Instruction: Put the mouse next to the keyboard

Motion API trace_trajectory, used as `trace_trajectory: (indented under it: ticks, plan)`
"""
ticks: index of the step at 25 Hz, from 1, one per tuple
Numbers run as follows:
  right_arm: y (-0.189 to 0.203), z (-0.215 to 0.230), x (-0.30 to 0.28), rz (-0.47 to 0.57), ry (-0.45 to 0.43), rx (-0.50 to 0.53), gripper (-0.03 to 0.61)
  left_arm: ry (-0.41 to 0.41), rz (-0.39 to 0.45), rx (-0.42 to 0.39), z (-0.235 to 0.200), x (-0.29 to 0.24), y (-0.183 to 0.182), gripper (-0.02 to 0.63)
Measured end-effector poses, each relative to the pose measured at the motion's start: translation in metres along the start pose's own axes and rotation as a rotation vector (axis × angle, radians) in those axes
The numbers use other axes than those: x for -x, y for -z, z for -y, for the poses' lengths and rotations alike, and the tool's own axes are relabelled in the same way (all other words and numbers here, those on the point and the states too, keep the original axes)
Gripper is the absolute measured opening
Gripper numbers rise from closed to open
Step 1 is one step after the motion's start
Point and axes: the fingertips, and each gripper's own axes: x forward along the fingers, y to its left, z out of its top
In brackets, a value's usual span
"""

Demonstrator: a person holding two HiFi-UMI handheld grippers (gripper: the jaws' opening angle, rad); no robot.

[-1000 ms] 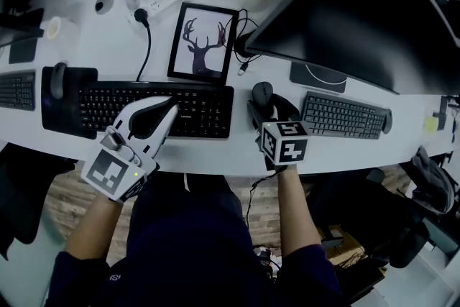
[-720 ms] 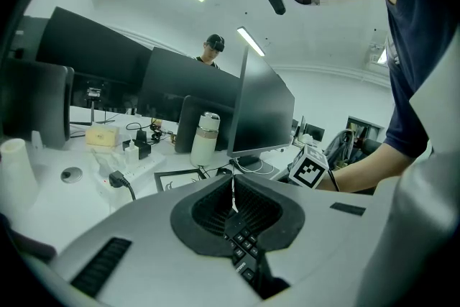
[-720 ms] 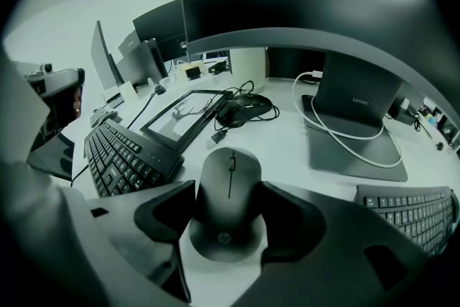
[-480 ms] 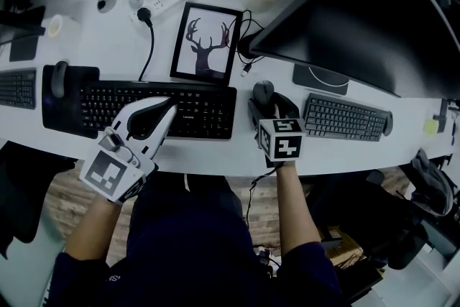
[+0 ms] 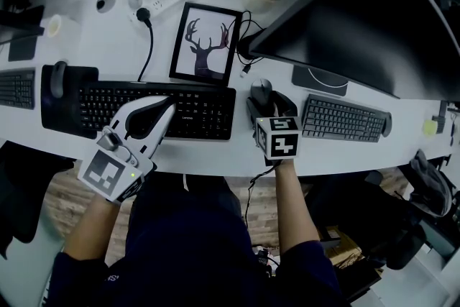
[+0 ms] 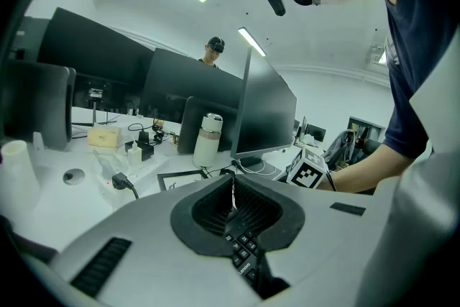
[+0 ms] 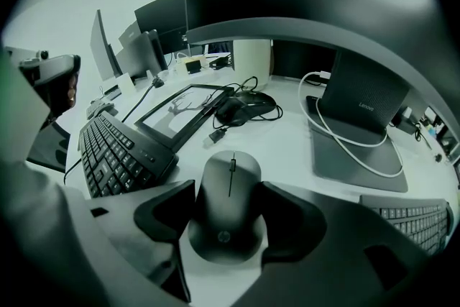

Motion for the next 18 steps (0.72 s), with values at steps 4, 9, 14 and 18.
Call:
trace_trajectory:
  ticks: [4,9,14,18]
  plan:
    - [-0.0015,-0.0006,-0.0016,0.002,0.001,0.015,0.296,0.001,0.001,0.0,-0.0007,-0.0012,0.0005,0.038]
    - [-0.0009,-0.0029,-0.0037,-0.008,0.0,0.027,0.304,0.003,-0.005,-0.003,0.0009,-0.002,0.0005,0.038]
    - [-0.0007,-0.0019,-0.0047,-0.004,0.008,0.027,0.305,0.001,-0.001,-0.006,0.0003,-0.0018,-0.0022,0.038]
    - [-0.0002,-0.0011,-0.0046,-0.002,0.017,0.026,0.308,0.001,0.0,-0.012,0.0012,-0.0002,-0.0037,0.037]
